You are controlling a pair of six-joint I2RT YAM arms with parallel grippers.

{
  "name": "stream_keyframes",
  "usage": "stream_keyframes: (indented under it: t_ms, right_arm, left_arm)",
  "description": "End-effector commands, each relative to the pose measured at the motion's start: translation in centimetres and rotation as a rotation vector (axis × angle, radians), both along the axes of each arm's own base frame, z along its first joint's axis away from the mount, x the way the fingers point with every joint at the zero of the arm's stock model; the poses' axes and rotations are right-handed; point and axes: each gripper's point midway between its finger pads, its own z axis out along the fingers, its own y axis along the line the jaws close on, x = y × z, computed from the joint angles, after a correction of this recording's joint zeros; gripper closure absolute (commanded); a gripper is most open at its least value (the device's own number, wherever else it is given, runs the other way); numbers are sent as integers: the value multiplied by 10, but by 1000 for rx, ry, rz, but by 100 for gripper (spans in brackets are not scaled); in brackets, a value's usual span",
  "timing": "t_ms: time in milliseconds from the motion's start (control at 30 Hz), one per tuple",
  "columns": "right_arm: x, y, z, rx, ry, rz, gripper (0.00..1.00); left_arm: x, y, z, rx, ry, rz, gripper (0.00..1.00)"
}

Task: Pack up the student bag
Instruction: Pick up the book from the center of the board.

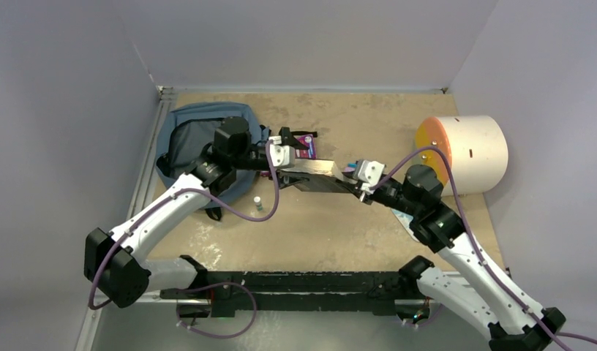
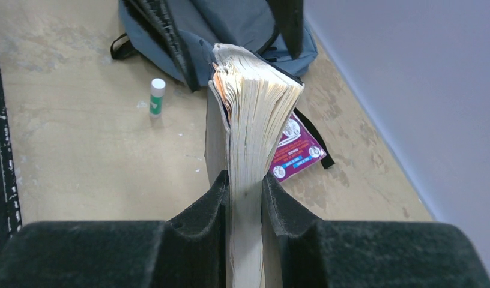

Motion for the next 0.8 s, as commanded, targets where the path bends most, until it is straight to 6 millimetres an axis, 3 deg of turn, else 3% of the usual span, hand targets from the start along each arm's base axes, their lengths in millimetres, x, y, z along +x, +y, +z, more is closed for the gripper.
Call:
stream_keyframes:
  t_ms: [0, 133, 267, 467, 600, 767]
  right_arm:
    - [-15, 6, 72, 110, -230, 90, 100]
    - [-20, 8, 72, 108, -232, 121, 100]
    - [-22, 7, 75, 113, -249, 125, 100]
    - [-22, 6, 77, 103, -263, 124, 100]
    - [-22, 6, 74, 94, -261, 124, 100]
    - [-19, 5, 72, 89, -256, 109, 100]
  left_arm:
    - [3, -6, 32, -53, -90, -22, 23]
    - [3, -7, 26, -43, -75, -33, 23]
    - [-11, -9, 22, -38, -58, -109, 24]
    - [-33, -15, 14, -25, -6, -222, 42]
    - [-35, -16, 13, -15, 13, -235, 60]
    - [-33, -19, 12, -9, 30, -234, 100]
